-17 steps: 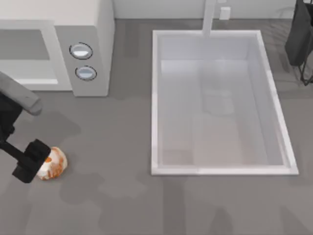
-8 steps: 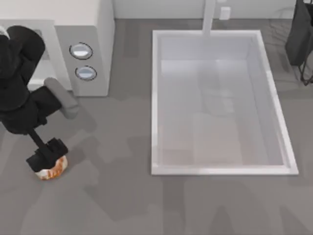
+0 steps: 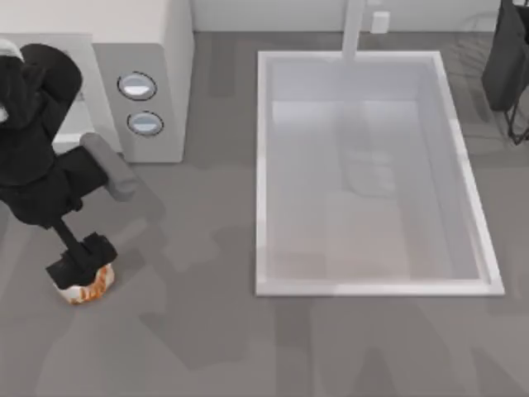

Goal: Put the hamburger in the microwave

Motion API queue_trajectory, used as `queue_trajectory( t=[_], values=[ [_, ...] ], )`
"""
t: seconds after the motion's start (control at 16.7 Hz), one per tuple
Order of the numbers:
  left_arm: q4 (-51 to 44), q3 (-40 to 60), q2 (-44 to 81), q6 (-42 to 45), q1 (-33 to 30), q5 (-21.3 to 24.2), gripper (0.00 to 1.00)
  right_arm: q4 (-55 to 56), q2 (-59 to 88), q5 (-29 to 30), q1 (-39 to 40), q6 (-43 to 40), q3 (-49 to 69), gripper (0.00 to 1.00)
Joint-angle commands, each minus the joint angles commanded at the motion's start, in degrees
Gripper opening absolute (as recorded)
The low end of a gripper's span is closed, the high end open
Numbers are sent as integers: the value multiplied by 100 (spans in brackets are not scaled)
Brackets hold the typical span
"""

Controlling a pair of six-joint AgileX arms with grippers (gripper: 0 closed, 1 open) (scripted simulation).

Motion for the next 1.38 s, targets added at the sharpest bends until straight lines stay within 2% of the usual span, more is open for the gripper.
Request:
queue_trajectory(
  t=[0.18,0.48,0.78,1.38],
  values=[
    [402,-219,210,16,-16,1,100,0,0,0,0,0,0,100],
    [1601,-788,781,22,-17,3,100,0,0,0,0,0,0,100],
    [1777,-891,893,25,-18,4,100,0,0,0,0,0,0,100],
    [1777,-891,893,25,-18,4,25,0,0,0,0,0,0,100]
  ],
)
